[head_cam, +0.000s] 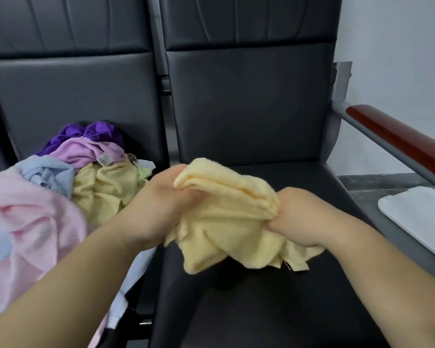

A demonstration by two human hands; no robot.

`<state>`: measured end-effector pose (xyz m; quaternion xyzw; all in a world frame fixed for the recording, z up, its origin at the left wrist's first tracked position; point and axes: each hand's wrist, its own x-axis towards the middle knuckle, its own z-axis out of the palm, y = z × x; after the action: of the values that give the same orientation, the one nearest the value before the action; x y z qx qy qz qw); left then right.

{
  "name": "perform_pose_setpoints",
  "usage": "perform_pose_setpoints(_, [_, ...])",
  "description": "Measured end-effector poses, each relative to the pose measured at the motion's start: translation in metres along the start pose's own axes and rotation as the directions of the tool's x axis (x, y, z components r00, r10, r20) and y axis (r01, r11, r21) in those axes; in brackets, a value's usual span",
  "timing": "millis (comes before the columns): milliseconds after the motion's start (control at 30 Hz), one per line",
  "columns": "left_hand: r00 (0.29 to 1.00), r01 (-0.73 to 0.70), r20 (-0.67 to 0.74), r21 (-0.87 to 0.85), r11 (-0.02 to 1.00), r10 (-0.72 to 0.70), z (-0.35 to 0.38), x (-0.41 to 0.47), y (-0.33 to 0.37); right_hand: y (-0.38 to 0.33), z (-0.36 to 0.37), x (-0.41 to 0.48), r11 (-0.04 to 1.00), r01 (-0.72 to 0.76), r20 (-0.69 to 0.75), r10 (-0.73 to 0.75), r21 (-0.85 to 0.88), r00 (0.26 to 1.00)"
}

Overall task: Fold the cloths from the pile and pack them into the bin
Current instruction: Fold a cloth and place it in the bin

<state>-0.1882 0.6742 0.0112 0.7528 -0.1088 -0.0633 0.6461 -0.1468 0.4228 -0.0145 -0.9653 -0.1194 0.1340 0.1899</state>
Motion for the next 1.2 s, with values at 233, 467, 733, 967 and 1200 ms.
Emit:
perform_pose_setpoints(233, [0.988,0.123,-0.143,0.567,0.814,-0.049,-0.010,0.006,-0.019,-0.001,-0.013,-0.014,0.594,0.063,0.026,-0.140,0.802,0.990])
perform_pose_setpoints(467, [1.000,0.017,0.000,-0.163,0.986,-0.018,0.000,0.006,-0.009,-0.004,-0.007,-0.002,0.988,0.033,0.006,-0.034,0.148,0.999])
perform_pose_setpoints(733, [0.991,0.123,-0.113,0.521,0.845,-0.075,-0.011,0.009,-0.024,0.001,-0.010,-0.014,0.576,0.092,0.019,-0.184,0.812,0.983])
perform_pose_setpoints(967, [0.992,0.073,-0.099,-0.101,0.992,-0.083,-0.006,0.009,-0.016,0.002,-0.006,0.003,0.999,0.039,-0.024,-0.039,-0.018,0.999])
perform_pose_setpoints(1200, [0.988,0.155,-0.122,0.706,0.691,-0.097,-0.019,-0.003,-0.003,0.005,-0.019,-0.015,0.678,0.076,-0.044,-0.065,0.731,0.997])
